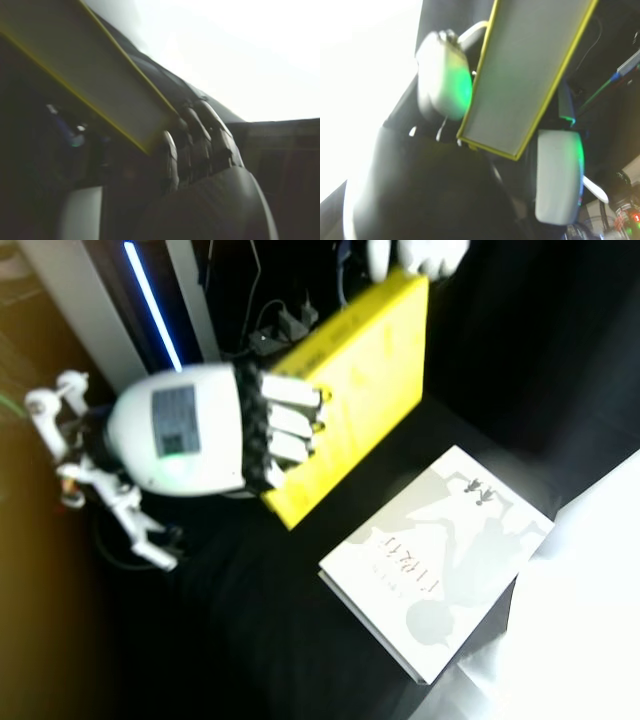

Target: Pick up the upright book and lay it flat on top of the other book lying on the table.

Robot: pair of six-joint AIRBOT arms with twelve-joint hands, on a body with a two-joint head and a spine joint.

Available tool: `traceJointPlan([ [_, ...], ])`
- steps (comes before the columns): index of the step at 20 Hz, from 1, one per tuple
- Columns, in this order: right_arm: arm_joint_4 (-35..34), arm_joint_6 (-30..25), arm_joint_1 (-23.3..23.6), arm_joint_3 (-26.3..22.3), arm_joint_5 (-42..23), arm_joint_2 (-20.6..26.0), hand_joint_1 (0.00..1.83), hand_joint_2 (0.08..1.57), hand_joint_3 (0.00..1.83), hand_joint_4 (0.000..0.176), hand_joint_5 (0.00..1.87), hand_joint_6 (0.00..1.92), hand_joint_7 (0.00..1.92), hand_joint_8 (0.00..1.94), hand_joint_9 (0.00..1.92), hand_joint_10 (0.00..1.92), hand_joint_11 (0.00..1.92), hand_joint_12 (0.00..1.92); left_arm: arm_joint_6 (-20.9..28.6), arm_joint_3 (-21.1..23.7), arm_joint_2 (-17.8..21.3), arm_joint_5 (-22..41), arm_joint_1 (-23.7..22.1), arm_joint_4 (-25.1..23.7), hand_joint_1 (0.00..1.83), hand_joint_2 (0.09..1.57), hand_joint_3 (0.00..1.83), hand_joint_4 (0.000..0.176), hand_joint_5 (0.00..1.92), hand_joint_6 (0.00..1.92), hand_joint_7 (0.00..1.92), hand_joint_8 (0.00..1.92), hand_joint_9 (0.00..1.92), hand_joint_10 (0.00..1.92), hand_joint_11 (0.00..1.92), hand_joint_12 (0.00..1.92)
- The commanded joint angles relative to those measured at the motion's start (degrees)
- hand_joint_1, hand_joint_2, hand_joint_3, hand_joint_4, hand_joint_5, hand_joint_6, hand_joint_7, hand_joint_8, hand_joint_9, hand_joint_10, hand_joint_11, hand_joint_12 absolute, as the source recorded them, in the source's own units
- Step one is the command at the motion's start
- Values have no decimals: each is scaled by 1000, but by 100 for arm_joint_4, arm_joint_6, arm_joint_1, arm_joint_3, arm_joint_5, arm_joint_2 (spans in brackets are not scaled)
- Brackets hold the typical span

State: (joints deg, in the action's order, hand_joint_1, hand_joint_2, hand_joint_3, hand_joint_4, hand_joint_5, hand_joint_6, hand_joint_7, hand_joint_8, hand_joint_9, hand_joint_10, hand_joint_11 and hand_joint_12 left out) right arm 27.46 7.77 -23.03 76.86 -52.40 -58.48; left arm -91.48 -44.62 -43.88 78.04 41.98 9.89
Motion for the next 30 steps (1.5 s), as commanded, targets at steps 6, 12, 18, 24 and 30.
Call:
traceJointPlan([
  [6, -373, 40, 530, 31, -677, 212, 1066, 1299, 5, 0, 649, 1485, 1408, 1930, 1626, 1921, 1678, 1921, -8, 182, 64, 1024, 733, 516, 624, 1015, 2, 176, 0, 0, 0, 0, 0, 0, 0, 0],
  [12, -420, 894, 1153, 80, -71, 269, 1046, 1332, 4, 0, 596, 1554, 1417, 1941, 1558, 1921, 1640, 1921, -1, 231, -104, 1008, 964, 513, 530, 998, 0, 163, 0, 0, 0, 0, 0, 0, 0, 0],
  [18, -414, 1703, 1583, 105, 431, 201, 1163, 1290, 0, 0, 639, 1470, 813, 1620, 1140, 1814, 1109, 1921, 62, 196, -186, 945, 962, 401, 568, 986, 0, 176, 0, 0, 0, 0, 0, 0, 0, 0],
  [24, -279, 1739, 1264, 567, 948, -393, 1363, 1186, 0, 0, 662, 1187, 931, 1132, 872, 1478, 820, 1782, 165, 161, -246, 1025, 960, 375, 572, 970, 0, 176, 0, 0, 0, 0, 0, 0, 0, 0],
  [30, -854, 1738, 333, 918, 956, -836, 1369, 1166, 0, 0, 653, 1186, 1018, 971, 851, 1398, 764, 1653, 281, 158, -254, 1062, 986, 374, 518, 1015, 8, 156, 0, 0, 0, 0, 0, 0, 0, 0],
])
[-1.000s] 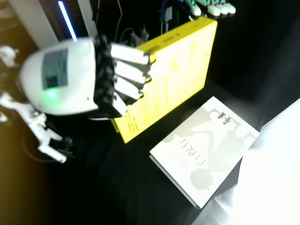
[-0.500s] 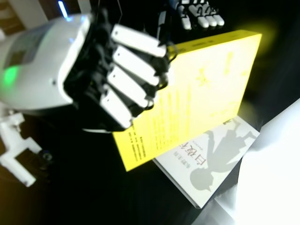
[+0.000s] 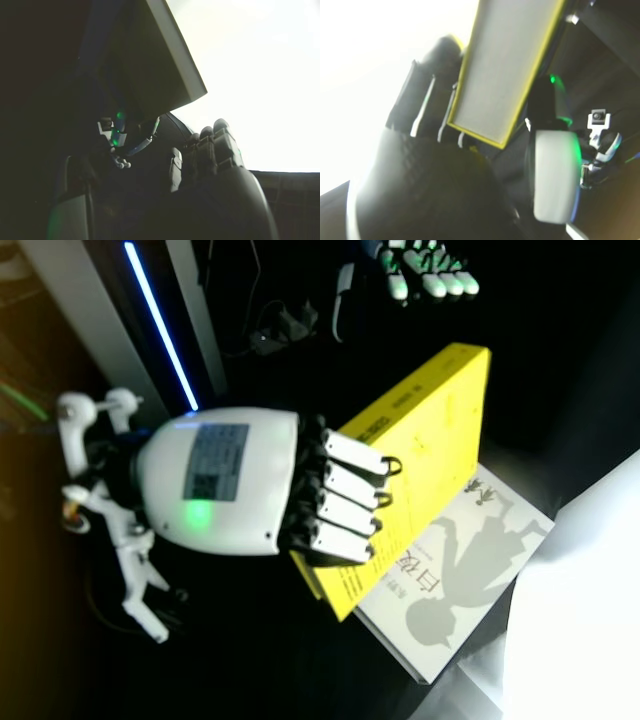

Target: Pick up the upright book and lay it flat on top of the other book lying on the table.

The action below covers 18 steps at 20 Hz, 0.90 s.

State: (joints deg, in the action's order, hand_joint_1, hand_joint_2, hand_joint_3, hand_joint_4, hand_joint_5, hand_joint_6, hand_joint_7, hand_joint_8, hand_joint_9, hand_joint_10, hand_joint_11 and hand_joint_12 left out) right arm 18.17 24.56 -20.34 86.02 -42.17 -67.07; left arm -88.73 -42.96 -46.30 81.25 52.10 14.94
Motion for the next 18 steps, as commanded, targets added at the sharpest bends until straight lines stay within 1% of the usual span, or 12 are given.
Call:
traceJointPlan([
  [1, -50, 60, -83, 55, -68, -33, 1374, 1148, 0, 0, 691, 1140, 1052, 917, 880, 1348, 776, 1646, 30, -8, -11, 745, -10, -131, 521, 1021, 10, 160, 0, 0, 0, 0, 0, 0, 0, 0],
  [2, -96, 59, -147, 100, -67, -74, 1377, 1137, 0, 0, 710, 1121, 1088, 870, 889, 1316, 798, 1620, 32, -8, -11, 747, -1, -131, 540, 1026, 10, 173, 0, 0, 0, 0, 0, 0, 0, 0],
  [4, -290, 55, -299, 238, -61, -183, 1367, 1171, 1, 0, 640, 1195, 1010, 982, 840, 1416, 773, 1651, 43, -5, -12, 746, 7, -128, 559, 1046, 16, 176, 0, 0, 0, 0, 0, 0, 0, 0],
  [5, -335, 55, -318, 285, -52, -219, 1381, 1138, 0, 0, 727, 1073, 1081, 861, 919, 1376, 782, 1639, 46, -4, -12, 746, 9, -128, 535, 1050, 14, 176, 0, 0, 0, 0, 0, 0, 0, 0],
  [6, -359, 55, -320, 335, -17, -266, 1385, 1121, 0, 0, 762, 1028, 1118, 800, 941, 1351, 790, 1625, 50, -4, -12, 748, 15, -126, 520, 1046, 10, 176, 0, 0, 0, 0, 0, 0, 0, 0],
  [7, -380, 53, -319, 437, 49, -350, 1374, 1150, 4, 0, 678, 1138, 1044, 915, 886, 1371, 764, 1597, 51, -6, -15, 752, 26, -110, 511, 1045, 8, 170, 0, 0, 0, 0, 0, 0, 0, 0],
  [8, -386, 41, -318, 522, 126, -444, 1371, 1159, 0, 0, 657, 1177, 1039, 947, 859, 1374, 740, 1598, 52, -12, -21, 754, 34, -91, 497, 1044, 6, 169, 0, 0, 0, 0, 0, 0, 0, 0],
  [11, -385, 4, -309, 751, 234, -723, 1374, 1151, 0, 0, 671, 1151, 1042, 901, 890, 1348, 752, 1597, 66, -38, -53, 756, 36, -87, 505, 1044, 3, 168, 0, 0, 0, 0, 0, 0, 0, 0],
  [12, -385, 2, -296, 792, 252, -767, 1388, 1111, 0, 0, 764, 1037, 1129, 757, 991, 1256, 784, 1594, 69, -42, -53, 757, 36, -87, 503, 1048, 5, 167, 0, 0, 0, 0, 0, 0, 0, 0],
  [13, -385, -1, -264, 851, 290, -830, 1391, 1101, 0, 0, 781, 1016, 1141, 731, 1025, 1224, 818, 1605, 76, -50, -60, 758, 36, -87, 510, 1049, 4, 171, 0, 0, 0, 0, 0, 0, 0, 0],
  [17, -374, -1, -205, 1027, 466, -950, 1385, 1124, 2, 0, 742, 1063, 1094, 808, 955, 1353, 799, 1715, 143, -72, -71, 758, 36, -88, 516, 1040, 0, 176, 0, 0, 0, 0, 0, 0, 0, 0],
  [18, -374, -1, -205, 1049, 500, -950, 1385, 1123, 0, 0, 745, 1055, 1098, 808, 954, 1349, 800, 1693, 150, -73, -71, 761, 36, -89, 504, 1042, 0, 176, 0, 0, 0, 0, 0, 0, 0, 0],
])
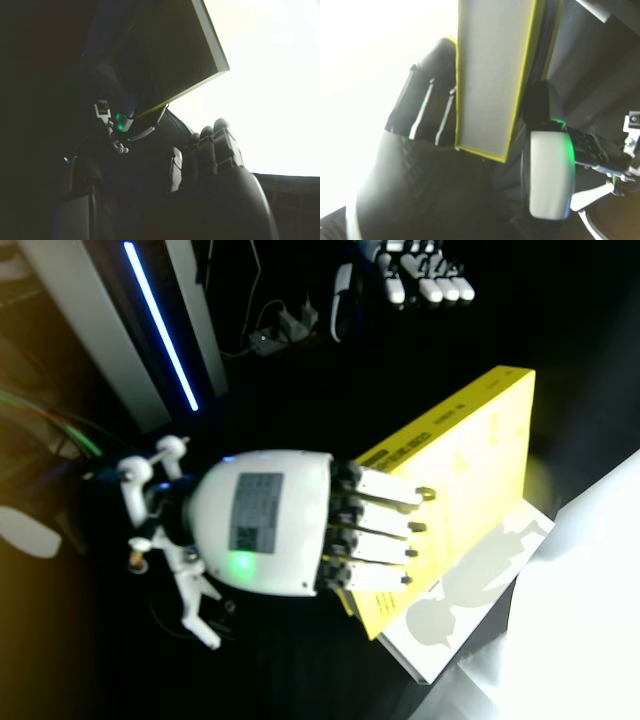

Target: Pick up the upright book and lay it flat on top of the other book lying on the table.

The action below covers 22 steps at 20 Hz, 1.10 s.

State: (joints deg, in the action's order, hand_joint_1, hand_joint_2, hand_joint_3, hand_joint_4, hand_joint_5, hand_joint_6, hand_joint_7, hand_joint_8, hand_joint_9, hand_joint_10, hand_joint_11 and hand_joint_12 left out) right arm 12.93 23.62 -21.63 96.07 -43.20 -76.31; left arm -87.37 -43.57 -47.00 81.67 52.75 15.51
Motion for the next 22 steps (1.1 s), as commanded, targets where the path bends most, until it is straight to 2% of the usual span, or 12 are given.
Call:
traceJointPlan([
  [1, 152, 93, -76, 51, 616, -25, 1384, 1124, 0, 0, 735, 1092, 1096, 796, 961, 1336, 786, 1685, 17, -12, -1, 724, -29, -146, 497, 1036, 0, 176, 0, 0, 0, 0, 0, 0, 0, 0],
  [3, 217, 93, -76, 107, 750, -26, 1365, 1173, 1, 0, 636, 1243, 979, 973, 866, 1409, 724, 1636, 28, -13, -1, 729, -28, -146, 486, 1035, 0, 176, 0, 0, 0, 0, 0, 0, 0, 0],
  [6, 584, 93, -76, 175, 1212, -72, 1368, 1166, 0, 0, 655, 1225, 1003, 953, 871, 1373, 761, 1501, 44, -14, -1, 742, -28, -143, 478, 1044, 2, 176, 0, 0, 0, 0, 0, 0, 0, 0],
  [8, 756, 94, -76, 195, 1459, -70, 1238, 1190, 2, 0, 781, 1222, 890, 1255, 1110, 1446, 988, 1681, 65, -16, -3, 742, -20, -133, 471, 1040, 0, 176, 0, 0, 0, 0, 0, 0, 0, 0],
  [10, 756, 94, -77, 208, 1506, -70, 1040, 1318, 12, 0, 624, 1528, 1082, 1571, 1087, 1771, 1008, 1893, 81, -18, -2, 757, -12, -115, 464, 1043, 2, 176, 0, 0, 0, 0, 0, 0, 0, 0],
  [14, 802, 94, -77, 155, 1506, -70, 1069, 1293, 2, 0, 664, 1463, 1064, 1564, 1019, 1804, 948, 1906, 94, -19, -2, 779, -2, -105, 506, 1050, 2, 176, 0, 0, 0, 0, 0, 0, 0, 0],
  [15, 847, 94, -77, 104, 1505, -68, 1187, 1255, 0, 0, 622, 1328, 921, 1429, 919, 1548, 867, 1764, 97, -19, -2, 790, 3, -99, 490, 1061, 6, 176, 0, 0, 0, 0, 0, 0, 0, 0],
  [16, 886, 94, -77, 63, 1505, -68, 1186, 1261, 0, 0, 557, 1472, 875, 1320, 787, 1351, 728, 1683, 99, -18, -2, 798, 6, -95, 489, 1063, 7, 176, 0, 0, 0, 0, 0, 0, 0, 0],
  [17, 961, 94, -77, -21, 1505, -67, 507, 1412, 31, 0, 111, 743, 419, 643, 435, 1000, 218, 1680, 103, -17, -1, 809, 9, -86, 478, 1056, 3, 176, 0, 0, 0, 0, 0, 0, 0, 0],
  [18, 998, 94, -77, -86, 1505, -67, 117, 1477, 27, 0, 21, 301, 274, 278, 314, 785, 43, 1682, 106, -17, -1, 814, 11, -79, 478, 1059, 4, 176, 0, 0, 0, 0, 0, 0, 0, 0],
  [19, 1040, 94, -77, -159, 1505, -66, 124, 1423, 0, 0, 3, 59, 105, 112, 89, 665, 8, 1556, 107, -16, -1, 820, 14, -70, 490, 1056, 2, 176, 0, 0, 0, 0, 0, 0, 0, 0],
  [22, 1116, 81, -45, -366, 1444, 97, 253, 1339, 0, 0, 0, 0, 19, 13, 0, 399, 0, 1362, 111, -13, -1, 841, 40, -37, 453, 1053, 0, 176, 0, 0, 0, 0, 0, 0, 0, 0],
])
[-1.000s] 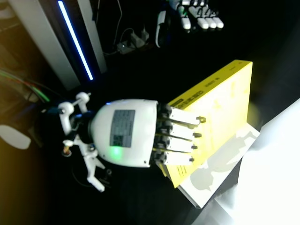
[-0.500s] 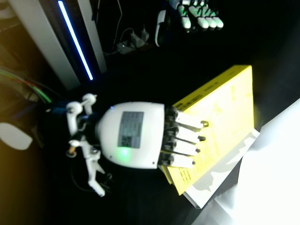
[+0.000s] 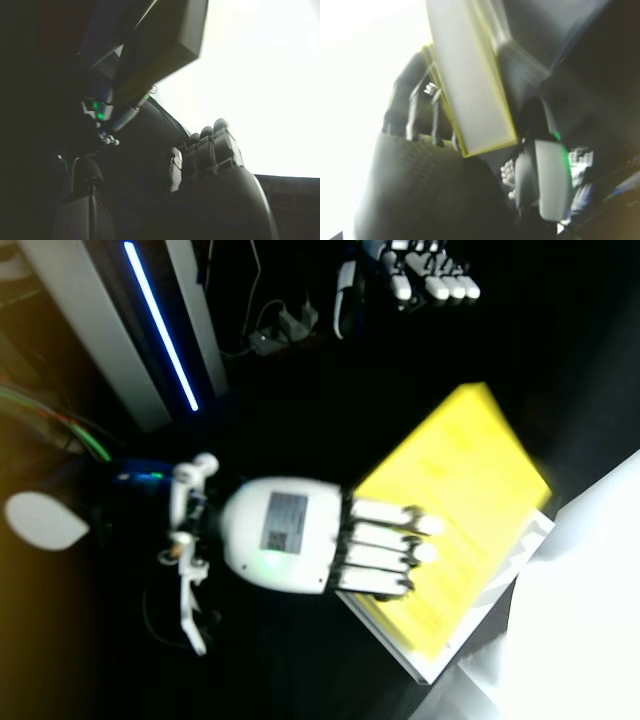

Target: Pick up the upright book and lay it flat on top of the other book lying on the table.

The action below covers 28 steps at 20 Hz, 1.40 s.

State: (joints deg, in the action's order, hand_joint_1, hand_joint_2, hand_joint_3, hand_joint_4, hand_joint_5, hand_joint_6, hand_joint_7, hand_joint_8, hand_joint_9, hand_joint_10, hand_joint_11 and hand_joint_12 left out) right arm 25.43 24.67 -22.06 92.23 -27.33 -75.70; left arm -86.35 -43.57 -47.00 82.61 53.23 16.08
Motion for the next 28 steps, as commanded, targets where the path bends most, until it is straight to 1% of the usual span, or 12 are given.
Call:
traceJointPlan([
  [1, -87, -94, 1, -24, -176, 75, 286, 1306, 0, 0, 0, 0, 35, 17, 0, 383, 0, 1354, 9, -12, -1, 749, -4, -90, 463, 1060, 3, 176, 0, 0, 0, 0, 0, 0, 0, 0],
  [5, 440, -1052, 100, -277, -587, 363, 194, 1270, 0, 26, 0, 0, 0, 0, 0, 8, 0, 1125, 9, 0, 3, 750, 13, -47, 490, 1065, 2, 176, 0, 0, 0, 0, 0, 0, 0, 0],
  [10, 503, -1122, 184, -1085, -1129, 1102, 1, 1253, 0, 11, 0, 0, 0, 0, 0, 0, 0, 1209, 9, 40, 61, 755, 64, 13, 506, 1062, 0, 176, 0, 0, 0, 0, 0, 0, 0, 0],
  [13, 503, -1157, 183, -1600, -1633, 1578, 0, 1225, 0, 9, 0, 0, 0, 0, 0, 0, 0, 106, 9, 85, 117, 823, 145, 75, 510, 1053, 0, 176, 0, 0, 0, 0, 0, 0, 0, 0],
  [14, 385, -1163, 183, -1877, -1933, 1920, 0, 1215, 0, 31, 0, 0, 0, 0, 0, 0, 0, 20, 9, 91, 133, 841, 163, 80, 509, 1058, 0, 176, 0, 0, 0, 0, 0, 0, 0, 0],
  [16, 184, -1163, 136, -2121, -2349, 2305, 4, 1263, 15, 0, 0, 0, 0, 0, 0, 0, 0, 0, 9, 110, 177, 862, 171, 92, 507, 1057, 0, 176, 0, 0, 0, 0, 0, 0, 0, 0],
  [19, -226, -1161, -156, -2397, -3025, 2740, 70, 1228, 0, 0, 0, 0, 0, 0, 0, 0, 0, 0, 9, 148, 293, 1036, 246, 94, 494, 1089, 13, 176, 0, 0, 0, 0, 0, 0, 0, 0],
  [20, -400, -1161, -358, -2460, -3299, 2837, 107, 1232, 0, 26, 0, 0, 0, 0, 0, 0, 0, 0, 9, 151, 346, 1089, 264, 94, 482, 1109, 17, 176, 0, 0, 0, 0, 0, 0, 0, 0],
  [22, -784, -1161, -781, -2572, -3819, 3020, 157, 1272, 17, 20, 0, 0, 0, 0, 0, 0, 0, 0, 9, 155, 421, 1166, 272, 94, 452, 1082, 0, 176, 0, 0, 0, 0, 0, 0, 0, 0],
  [24, -1159, -1169, -1203, -2737, -4308, 3209, 221, 1228, 0, 44, 0, 0, 0, 0, 0, 0, 0, 0, 9, 162, 471, 1259, 271, 79, 458, 1062, 0, 176, 0, 0, 0, 0, 0, 0, 0, 0],
  [25, -1293, -1170, -1367, -2812, -4498, 3291, 135, 1253, 7, 3, 0, 0, 0, 0, 0, 0, 0, 0, 8, 161, 491, 1292, 271, 37, 385, 1049, 0, 176, 0, 0, 0, 0, 0, 0, 0, 0],
  [28, -1846, -1170, -1977, -2867, -5216, 3344, 67, 1267, 14, 0, 0, 0, 0, 0, 0, 0, 37, 27, 8, 187, 600, 1341, 266, 8, 244, 1045, 0, 175, 0, 0, 0, 0, 0, 0, 0, 0],
])
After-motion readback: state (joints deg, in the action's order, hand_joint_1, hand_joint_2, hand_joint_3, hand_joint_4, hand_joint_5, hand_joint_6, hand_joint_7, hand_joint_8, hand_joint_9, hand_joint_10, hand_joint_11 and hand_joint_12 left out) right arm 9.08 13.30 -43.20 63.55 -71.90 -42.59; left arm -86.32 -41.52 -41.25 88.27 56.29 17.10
